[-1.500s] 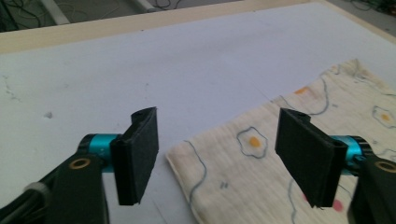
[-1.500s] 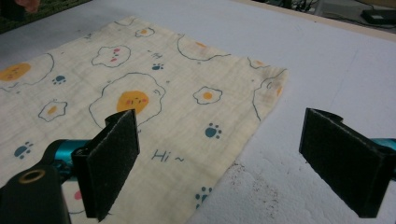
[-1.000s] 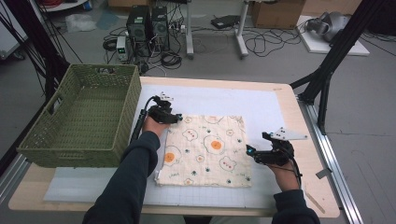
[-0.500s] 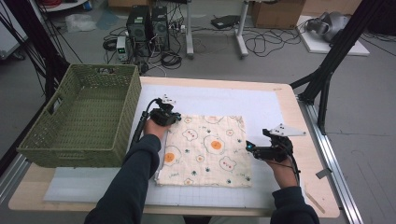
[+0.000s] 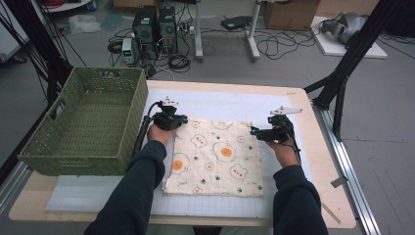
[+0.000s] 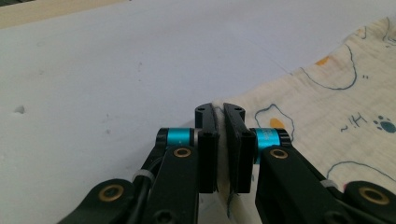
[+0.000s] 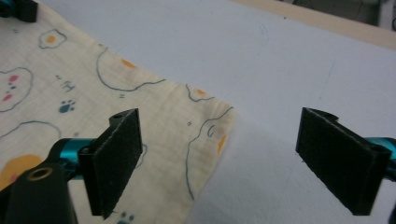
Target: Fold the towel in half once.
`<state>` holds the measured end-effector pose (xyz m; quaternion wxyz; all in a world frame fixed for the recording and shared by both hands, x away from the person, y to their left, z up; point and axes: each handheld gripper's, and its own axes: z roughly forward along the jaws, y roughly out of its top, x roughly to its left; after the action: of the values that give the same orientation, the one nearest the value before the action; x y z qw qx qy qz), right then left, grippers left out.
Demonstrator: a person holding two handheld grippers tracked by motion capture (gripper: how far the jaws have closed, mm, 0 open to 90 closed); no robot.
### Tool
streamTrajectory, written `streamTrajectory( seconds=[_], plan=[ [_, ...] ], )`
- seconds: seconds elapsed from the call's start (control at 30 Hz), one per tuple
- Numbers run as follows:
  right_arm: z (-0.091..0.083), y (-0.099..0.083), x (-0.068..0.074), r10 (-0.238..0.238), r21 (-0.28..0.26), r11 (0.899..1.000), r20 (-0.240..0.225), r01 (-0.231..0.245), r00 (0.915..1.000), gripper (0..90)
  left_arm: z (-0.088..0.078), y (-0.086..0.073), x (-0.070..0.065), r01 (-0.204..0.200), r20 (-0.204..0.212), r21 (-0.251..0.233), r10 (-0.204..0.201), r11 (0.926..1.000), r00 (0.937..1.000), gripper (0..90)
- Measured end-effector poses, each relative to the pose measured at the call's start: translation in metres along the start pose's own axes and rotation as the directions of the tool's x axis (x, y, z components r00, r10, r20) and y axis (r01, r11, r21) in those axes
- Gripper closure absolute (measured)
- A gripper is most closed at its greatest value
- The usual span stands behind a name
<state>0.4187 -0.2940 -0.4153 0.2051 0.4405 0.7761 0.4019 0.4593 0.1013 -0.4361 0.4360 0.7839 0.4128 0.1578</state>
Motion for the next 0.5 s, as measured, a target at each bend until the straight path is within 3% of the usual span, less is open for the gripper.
streamTrajectory(
  seconds=[0.2,0.3,0.43,0.5],
  plan=[
    [0.029,-0.004,-0.012,0.033,0.079,0.996,0.020,-0.035,0.9993,27.6,-0.003,0.001,0.002,-0.001,-0.005,0.003,0.001,1.0000,1.0000,83.9],
    [0.038,0.000,-0.011,0.031,0.074,0.997,0.009,-0.031,0.9995,34.0,-0.004,0.001,0.001,-0.015,-0.002,0.010,0.015,0.9998,0.9999,83.8],
    [0.053,0.013,-0.002,-0.022,0.103,0.994,-0.015,0.023,0.9996,43.3,-0.003,0.001,-0.001,-0.017,-0.001,0.017,0.017,0.9997,0.9998,83.8],
    [0.059,0.016,0.004,-0.061,0.126,0.990,0.004,0.060,0.9982,54.8,-0.003,0.001,-0.001,-0.018,0.000,0.017,0.018,0.9997,0.9998,83.8]
  ],
)
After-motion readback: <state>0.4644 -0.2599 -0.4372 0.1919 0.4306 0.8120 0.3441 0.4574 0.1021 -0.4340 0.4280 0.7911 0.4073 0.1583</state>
